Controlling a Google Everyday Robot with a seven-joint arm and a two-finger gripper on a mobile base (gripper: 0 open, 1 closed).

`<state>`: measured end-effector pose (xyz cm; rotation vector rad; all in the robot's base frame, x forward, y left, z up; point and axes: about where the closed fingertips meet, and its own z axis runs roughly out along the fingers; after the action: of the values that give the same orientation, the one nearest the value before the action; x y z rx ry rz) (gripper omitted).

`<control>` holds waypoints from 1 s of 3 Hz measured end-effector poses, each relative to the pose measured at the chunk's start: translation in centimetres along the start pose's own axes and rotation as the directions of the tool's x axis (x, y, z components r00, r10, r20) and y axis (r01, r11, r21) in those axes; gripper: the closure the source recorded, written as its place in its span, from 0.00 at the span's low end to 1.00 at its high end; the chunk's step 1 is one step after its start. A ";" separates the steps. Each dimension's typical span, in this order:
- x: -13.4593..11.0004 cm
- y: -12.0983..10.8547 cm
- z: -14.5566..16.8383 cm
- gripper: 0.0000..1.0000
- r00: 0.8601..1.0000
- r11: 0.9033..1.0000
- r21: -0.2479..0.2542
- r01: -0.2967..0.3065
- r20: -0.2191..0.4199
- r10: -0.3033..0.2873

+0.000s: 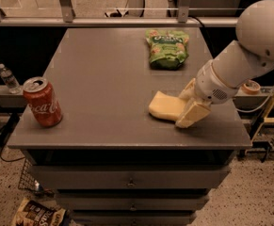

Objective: Move sponge near green rice chip bag

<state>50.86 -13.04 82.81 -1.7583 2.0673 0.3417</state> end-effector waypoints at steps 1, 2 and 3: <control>0.6 -1.1 -1.3 0.88 1.000 0.999 0.040 -0.015 0.025 0.014; 1.8 -3.3 -3.8 1.00 0.999 0.994 0.107 -0.025 0.034 0.022; 3.7 -6.6 -8.0 1.00 0.998 0.976 0.212 -0.053 0.029 0.048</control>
Offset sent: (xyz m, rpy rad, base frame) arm 0.0505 -0.0776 0.0598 0.0257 -0.1804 -0.1283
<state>55.69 -20.95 88.74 -1.5706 2.0513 0.1481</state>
